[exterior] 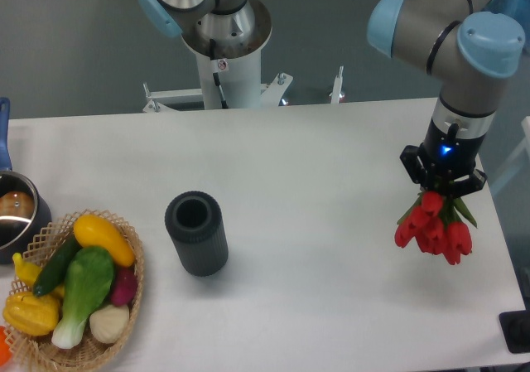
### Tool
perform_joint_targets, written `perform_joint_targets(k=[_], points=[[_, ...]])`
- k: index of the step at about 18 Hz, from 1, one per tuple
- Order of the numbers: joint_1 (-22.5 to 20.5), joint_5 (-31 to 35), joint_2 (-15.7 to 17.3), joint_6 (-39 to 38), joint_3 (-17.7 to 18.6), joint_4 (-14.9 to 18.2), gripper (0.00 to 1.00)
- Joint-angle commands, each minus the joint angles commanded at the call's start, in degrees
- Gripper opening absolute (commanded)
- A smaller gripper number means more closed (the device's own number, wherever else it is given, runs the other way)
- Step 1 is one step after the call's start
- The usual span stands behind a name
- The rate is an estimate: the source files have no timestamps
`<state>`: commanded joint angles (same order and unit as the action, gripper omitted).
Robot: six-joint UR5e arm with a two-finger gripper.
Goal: Insert the flowers into the vase
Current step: 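Carry the red tulip bunch with the gripper toward the grey vase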
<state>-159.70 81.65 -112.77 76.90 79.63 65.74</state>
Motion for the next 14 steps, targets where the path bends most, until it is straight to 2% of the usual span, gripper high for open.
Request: perform_joint_targets(k=[3, 7, 8, 11, 14], points=[[0.35, -1.31, 1.49, 0.0, -0.01, -0.26, 0.0], [0.53, -9.92, 3.61, -0.96, 0.17, -0.7, 0.0], [0.7, -11.24, 3.78, -1.75, 0.26, -1.57, 0.0], [2.11, -21.4, 4.22, -8.33, 1.22, -8.59, 0.0], [1.76, -32.84, 6.85, -13.7, 4.38, -10.98, 0.0]])
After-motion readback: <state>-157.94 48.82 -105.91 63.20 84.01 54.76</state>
